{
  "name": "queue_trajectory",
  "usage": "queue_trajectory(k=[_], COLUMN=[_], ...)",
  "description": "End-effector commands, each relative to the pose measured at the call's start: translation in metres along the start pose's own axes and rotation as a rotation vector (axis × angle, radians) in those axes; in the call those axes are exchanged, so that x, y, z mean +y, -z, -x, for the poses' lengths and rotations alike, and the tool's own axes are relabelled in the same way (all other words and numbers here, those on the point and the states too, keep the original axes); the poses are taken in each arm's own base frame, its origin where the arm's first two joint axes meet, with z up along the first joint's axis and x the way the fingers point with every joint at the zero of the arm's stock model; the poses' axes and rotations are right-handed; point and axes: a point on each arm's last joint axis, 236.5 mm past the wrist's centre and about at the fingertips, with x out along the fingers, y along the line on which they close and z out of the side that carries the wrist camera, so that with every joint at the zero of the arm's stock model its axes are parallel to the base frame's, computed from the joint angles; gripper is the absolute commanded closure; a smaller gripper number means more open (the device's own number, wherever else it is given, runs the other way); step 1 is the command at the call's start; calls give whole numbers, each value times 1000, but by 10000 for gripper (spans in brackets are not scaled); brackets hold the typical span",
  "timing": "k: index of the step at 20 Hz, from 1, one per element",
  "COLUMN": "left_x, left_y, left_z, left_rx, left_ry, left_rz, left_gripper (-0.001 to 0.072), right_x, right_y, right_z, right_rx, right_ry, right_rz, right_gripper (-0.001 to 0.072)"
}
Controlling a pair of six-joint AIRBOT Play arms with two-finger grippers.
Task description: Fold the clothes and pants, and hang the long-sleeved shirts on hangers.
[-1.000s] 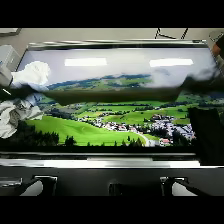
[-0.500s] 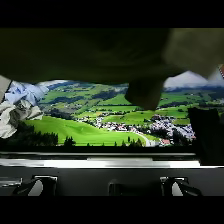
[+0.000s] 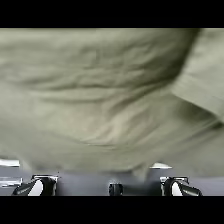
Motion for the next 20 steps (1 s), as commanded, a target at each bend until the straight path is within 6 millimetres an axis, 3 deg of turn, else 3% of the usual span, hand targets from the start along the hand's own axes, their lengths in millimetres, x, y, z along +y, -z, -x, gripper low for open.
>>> queue_trajectory(k=[1,3,5,6,8,10,12,14,16,20], left_x=[28,39,42,47,63,79,93,97,95,96], left_y=[146,255,356,399,459,483,480,481,490,514], left_z=[-67,-109,-139,-151,-176,-211,-249,-278,-298,-318], left_rx=[494,737,891,943,1003,982,917,896,902,927], left_ry=[67,112,111,85,29,14,3,11,28,7], left_rz=[206,311,406,454,518,530,545,531,522,575], left_gripper=[688,687,687,687,687,686,687,687,687,686], right_x=[-9,-2,19,26,36,42,34,22,16,14], right_y=[168,270,360,396,447,469,463,447,443,468], right_z=[-66,-110,-155,-177,-225,-282,-332,-369,-390,-403], right_rx=[713,1034,1186,1214,1219,1107,941,794,716,714], right_ry=[-86,-152,-191,-181,-125,-118,-78,-39,-22,-1], right_rz=[-169,-232,-275,-302,-401,-506,-580,-632,-679,-729], right_gripper=[678,678,679,678,678,678,677,677,677,677])
